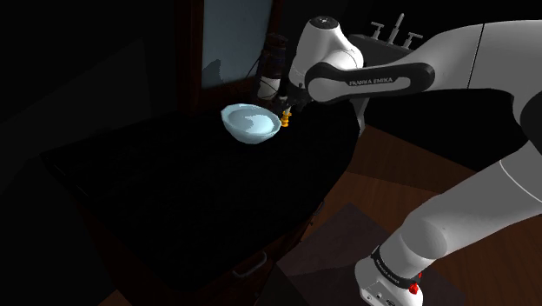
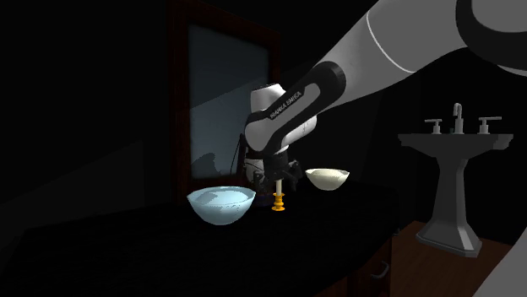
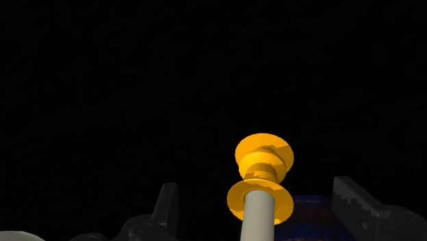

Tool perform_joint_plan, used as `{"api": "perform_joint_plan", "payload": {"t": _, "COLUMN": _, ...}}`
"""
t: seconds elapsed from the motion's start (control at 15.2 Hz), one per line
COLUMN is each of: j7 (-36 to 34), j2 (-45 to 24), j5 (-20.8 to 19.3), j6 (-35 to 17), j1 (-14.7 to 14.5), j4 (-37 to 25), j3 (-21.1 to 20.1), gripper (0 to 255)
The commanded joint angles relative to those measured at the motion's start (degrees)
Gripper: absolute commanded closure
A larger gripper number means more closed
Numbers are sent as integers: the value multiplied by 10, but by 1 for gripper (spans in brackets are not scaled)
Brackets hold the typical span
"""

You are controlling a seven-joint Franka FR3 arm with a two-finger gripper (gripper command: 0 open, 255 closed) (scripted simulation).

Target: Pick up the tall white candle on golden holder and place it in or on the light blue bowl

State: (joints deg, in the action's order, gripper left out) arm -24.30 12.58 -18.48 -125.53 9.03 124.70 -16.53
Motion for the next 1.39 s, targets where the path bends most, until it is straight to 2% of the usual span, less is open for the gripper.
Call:
{"api": "perform_joint_plan", "payload": {"t": 0.0, "j7": 0, "j2": -1, "j5": -1, "j6": -3, "j1": 0, "j4": 1, "j3": 0, "gripper": 0}}
{"api": "perform_joint_plan", "payload": {"t": 0.33, "j7": 0, "j2": -1, "j5": -1, "j6": -3, "j1": 0, "j4": 1, "j3": 0, "gripper": 0}}
{"api": "perform_joint_plan", "payload": {"t": 0.4, "j7": 0, "j2": -1, "j5": -1, "j6": -3, "j1": 0, "j4": 1, "j3": 0, "gripper": 255}}
{"api": "perform_joint_plan", "payload": {"t": 0.99, "j7": 0, "j2": -1, "j5": -1, "j6": -3, "j1": 0, "j4": 1, "j3": 0, "gripper": 255}}
{"api": "perform_joint_plan", "payload": {"t": 1.32, "j7": 15, "j2": 7, "j5": 9, "j6": 33, "j1": -1, "j4": -29, "j3": 2, "gripper": 255}}
